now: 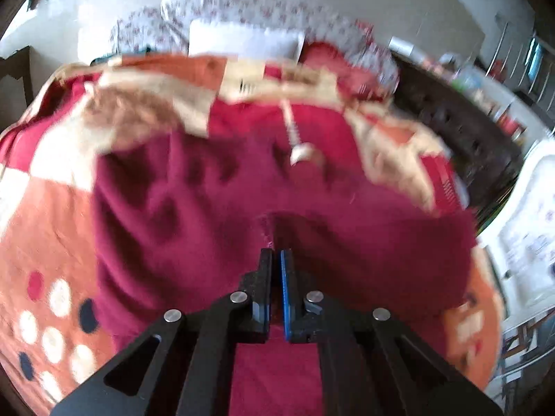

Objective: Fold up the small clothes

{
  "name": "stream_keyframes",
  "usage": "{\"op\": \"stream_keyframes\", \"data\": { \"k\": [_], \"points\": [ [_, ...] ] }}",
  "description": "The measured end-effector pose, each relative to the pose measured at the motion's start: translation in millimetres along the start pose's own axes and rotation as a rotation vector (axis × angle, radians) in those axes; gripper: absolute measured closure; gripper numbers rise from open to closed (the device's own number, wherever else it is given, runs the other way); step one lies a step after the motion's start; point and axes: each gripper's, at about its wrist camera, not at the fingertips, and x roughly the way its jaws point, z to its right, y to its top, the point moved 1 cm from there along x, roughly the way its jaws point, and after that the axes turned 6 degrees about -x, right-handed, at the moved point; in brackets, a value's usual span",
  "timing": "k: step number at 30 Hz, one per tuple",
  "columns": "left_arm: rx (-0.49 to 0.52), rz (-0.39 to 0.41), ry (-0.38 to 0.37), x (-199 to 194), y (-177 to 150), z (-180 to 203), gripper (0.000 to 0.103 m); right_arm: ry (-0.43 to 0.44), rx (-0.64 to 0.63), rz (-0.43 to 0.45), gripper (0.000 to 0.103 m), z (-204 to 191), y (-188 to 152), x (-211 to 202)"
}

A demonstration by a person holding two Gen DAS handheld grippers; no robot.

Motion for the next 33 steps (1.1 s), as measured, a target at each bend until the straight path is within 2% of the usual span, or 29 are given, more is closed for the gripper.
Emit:
{"op": "stream_keyframes", "data": {
  "k": [2,4,6,8,11,14,19,20,21,23,24,27,31,33],
  "points": [
    [-0.010,0.067,-0.022,-31.8,15.5,-5.6,0.099,0.001,-0.013,-0.013,0.020,-3.5,0.0,8.5],
    [-0.004,0.123,0.014,-52.7,26.7,-15.3,0.099,0.015,-0.019,-0.031,0.020,-9.9,0.3,22.7],
    [-0.017,0.163,0.084,-68.4,36.0,-38.6,0.099,0.038,-0.035,-0.055,0.020,-20.3,0.1,40.3],
    [-0.057,0.145,0.147,-64.1,40.5,-67.8,0.099,0.045,-0.066,-0.081,0.020,-32.2,2.7,61.1],
    [-0.099,0.067,0.197,-36.4,32.9,-99.1,0.099,0.018,-0.095,-0.121,0.020,-44.0,6.9,94.2],
    [-0.107,0.016,0.217,-8.8,21.7,-107.0,0.098,0.004,-0.105,-0.170,0.020,-52.6,10.2,131.9],
    [-0.074,0.035,0.243,-3.2,11.2,-101.1,0.098,-0.028,-0.068,-0.286,0.020,-51.7,4.0,192.1],
    [-0.065,0.035,0.248,-2.3,11.7,-101.4,0.098,-0.032,-0.072,-0.298,0.023,-50.9,0.7,203.8],
    [-0.061,0.033,0.252,-1.9,10.9,-101.7,0.098,-0.046,-0.100,-0.298,0.044,-51.8,-1.5,211.0],
    [-0.069,0.014,0.245,1.6,9.7,-104.6,0.098,-0.099,-0.165,-0.284,0.073,-53.2,-4.6,221.1],
    [-0.069,0.011,0.245,1.8,8.4,-104.6,0.098,-0.114,-0.147,-0.273,0.082,-50.1,-5.1,223.0],
    [-0.053,0.021,0.250,1.4,6.3,-99.1,0.098,-0.167,-0.142,-0.253,0.092,-42.3,-2.8,223.2],
    [-0.031,0.020,0.257,6.1,5.0,-91.1,0.098,-0.206,-0.123,-0.252,0.096,-34.0,-0.8,214.9],
    [-0.020,0.020,0.272,7.3,3.7,-91.0,0.098,-0.165,-0.099,-0.249,0.096,-32.2,-0.8,203.1]
  ]
}}
